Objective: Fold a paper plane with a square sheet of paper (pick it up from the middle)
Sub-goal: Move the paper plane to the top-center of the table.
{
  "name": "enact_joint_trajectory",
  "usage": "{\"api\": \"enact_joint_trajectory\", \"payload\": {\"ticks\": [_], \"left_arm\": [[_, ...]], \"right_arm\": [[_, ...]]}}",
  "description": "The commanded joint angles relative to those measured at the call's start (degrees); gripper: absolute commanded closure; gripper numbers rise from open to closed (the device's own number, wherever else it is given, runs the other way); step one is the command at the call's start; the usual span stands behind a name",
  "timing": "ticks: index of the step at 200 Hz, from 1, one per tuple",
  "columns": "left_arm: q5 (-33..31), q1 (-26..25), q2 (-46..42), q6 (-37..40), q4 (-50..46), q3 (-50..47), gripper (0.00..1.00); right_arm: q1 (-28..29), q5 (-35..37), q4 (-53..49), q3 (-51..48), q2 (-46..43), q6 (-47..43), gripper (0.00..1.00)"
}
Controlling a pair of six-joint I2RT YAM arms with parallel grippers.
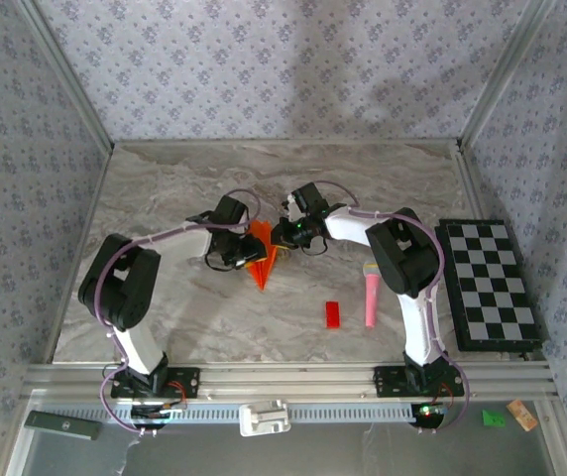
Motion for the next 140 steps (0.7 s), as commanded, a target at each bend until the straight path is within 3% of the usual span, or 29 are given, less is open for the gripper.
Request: {"api": "enact_joint_trajectory", "payload": {"ticks": [1, 64, 125, 140], "left_arm": [[-1.5, -1.0, 2.1, 2.2, -4.6, 2.8, 0.64], [-2.5, -2.1, 1.7, 2.9, -4.9, 4.0, 0.57], [0.2, -2.7, 1.0, 4.2, -1.8, 3.1, 0.32], [-0.2, -2.8, 0.9, 4.5, -2.0, 3.2, 0.3]], "right_arm": [[0.3, -1.4, -1.5, 1.6, -0.4, 0.5, 0.88], [0.3, -1.2, -1.8, 1.4, -0.3, 0.5, 0.88], [0.4, -1.1, -1.7, 1.2, -0.3, 0.5, 0.88], [0.3, -1.1, -1.8, 1.0, -0.3, 0.5, 0.88]]}}
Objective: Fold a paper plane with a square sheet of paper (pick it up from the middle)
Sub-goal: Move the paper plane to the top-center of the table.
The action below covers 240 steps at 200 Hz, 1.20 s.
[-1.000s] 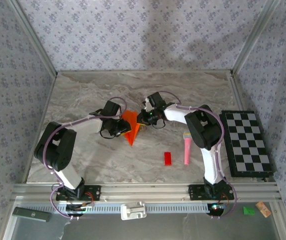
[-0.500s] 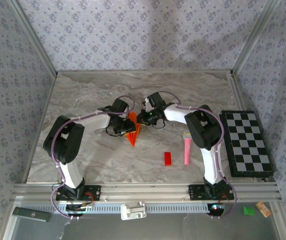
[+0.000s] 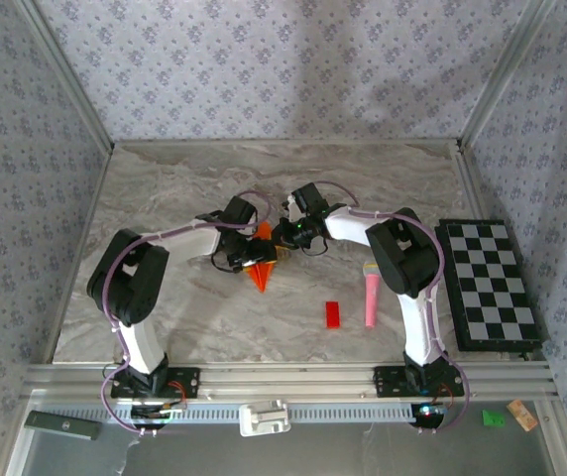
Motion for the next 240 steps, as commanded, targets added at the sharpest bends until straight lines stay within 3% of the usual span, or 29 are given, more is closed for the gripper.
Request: {"api": "enact_joint_trajectory", "payload": {"ticks": [1, 23, 97, 133, 193, 240], "left_arm": [[0.6, -0.6, -1.6, 1.0, 0.3, 0.7, 0.3], [-0.9, -0.7, -1.3, 1.2, -1.1, 1.2, 0.32], [-4.6, -0.9, 0.5, -0.2, -5.2, 3.0, 0.66], [-5.4, -0.9, 1.5, -0.3, -6.3, 4.0, 0.78], [-5.7, -0.9, 3.3, 0.8, -8.2, 6.0, 0.8], [-5.2, -1.0, 4.6, 1.6, -9.5, 7.5, 0.76]], "right_arm": [[0.3, -1.1, -1.3, 1.0, -0.3, 0.5, 0.88], [0.4, -1.0, -1.3, 1.0, -0.3, 0.5, 0.88], [0.4, -1.0, -1.2, 0.7, -0.8, 0.5, 0.87], [0.3, 0.6, -0.9, -0.4, -2.6, 0.5, 0.7], [-0.6, 6.1, -1.2, -3.2, -7.4, 0.2, 0.48], [-1.3, 8.6, -1.7, -4.4, -8.9, 0.4, 0.44]]}}
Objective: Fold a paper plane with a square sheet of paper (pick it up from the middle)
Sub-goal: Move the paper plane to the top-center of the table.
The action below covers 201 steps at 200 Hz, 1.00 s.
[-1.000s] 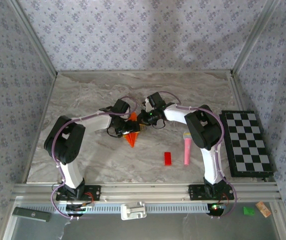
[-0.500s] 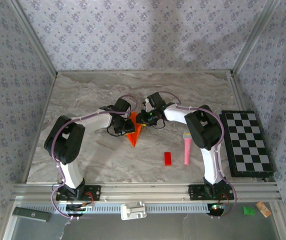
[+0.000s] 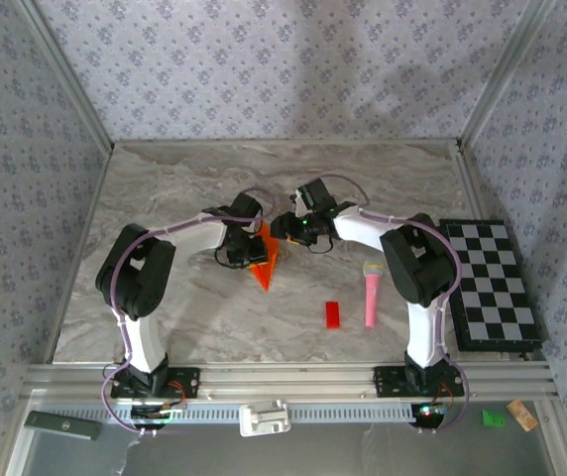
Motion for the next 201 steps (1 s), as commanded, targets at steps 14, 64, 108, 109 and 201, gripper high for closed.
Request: {"api": "enact_joint_trajectory", "payload": {"ticks": [14, 64, 108, 109, 201], "left_arm": [[-0.2, -0.4, 1.3, 1.2, -3.0, 2.4, 0.79], [-3.4, -0.3, 0.6, 4.1, -6.0, 5.5, 0.92], [-7.8, 1.1, 2.2, 11.8, -8.8, 12.8, 0.93], [-7.8, 1.2, 2.3, 12.0, -8.8, 13.0, 0.93], [-11.6, 4.5, 21.1, 16.5, -16.6, 36.8, 0.94]], "right_arm": [[-0.8, 2.7, -1.3, -1.3, -2.2, 0.1, 0.44], [-1.2, 10.7, -2.4, -3.9, -7.2, -0.6, 0.35], [-2.1, 24.0, -3.9, -9.6, -15.9, -5.2, 0.3], [-2.2, 24.2, -3.9, -9.7, -16.0, -5.2, 0.3], [-4.7, 26.4, -3.2, -14.6, -19.5, -5.2, 0.29]]}}
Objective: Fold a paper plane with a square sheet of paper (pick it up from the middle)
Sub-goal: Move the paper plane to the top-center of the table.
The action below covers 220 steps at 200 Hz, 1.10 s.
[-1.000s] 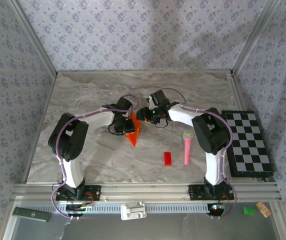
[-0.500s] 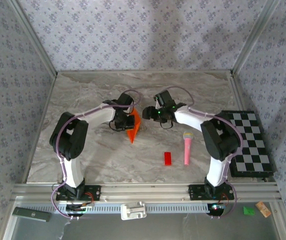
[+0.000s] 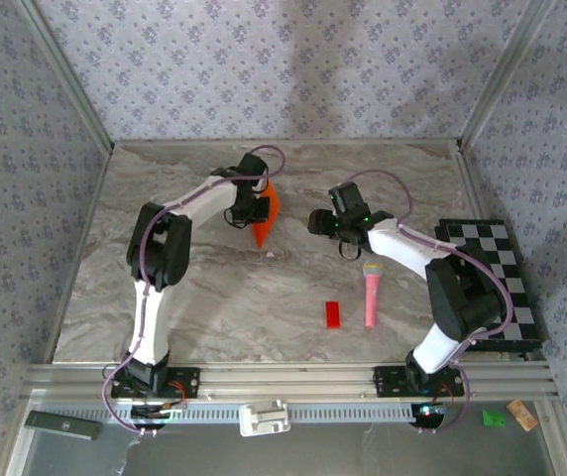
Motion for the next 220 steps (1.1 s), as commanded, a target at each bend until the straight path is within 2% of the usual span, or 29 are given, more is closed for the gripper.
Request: {"api": "enact_joint_trajectory", "payload": {"ticks": [1, 43, 109, 153, 180, 220], "left_arm": [[-2.1, -0.2, 3.1, 1.9, -5.2, 5.2, 0.94], [-3.2, -0.2, 5.9, 0.4, -6.0, 7.9, 0.8], [-4.6, -0.6, 8.5, -0.4, -7.8, 10.0, 0.76], [-8.4, -1.9, 10.5, -0.8, -10.6, 11.2, 0.72], [-10.4, -2.3, 11.2, -3.4, -10.8, 10.7, 0.65], [-13.7, -2.2, 11.3, -9.1, -9.9, 9.6, 0.62]], "right_arm": [[-0.5, 0.8, -0.9, -0.6, -0.6, -0.6, 0.29], [-1.0, -0.6, -0.8, -0.7, 0.0, -0.5, 0.28], [-1.4, -1.4, -0.3, -1.2, 0.1, -0.1, 0.28], [-1.4, -1.8, -0.2, -1.0, 0.2, 0.2, 0.28], [-1.4, -2.1, -0.3, -0.9, 0.4, 0.3, 0.28], [-1.4, -2.3, -0.4, -0.7, 0.5, 0.4, 0.28]]}}
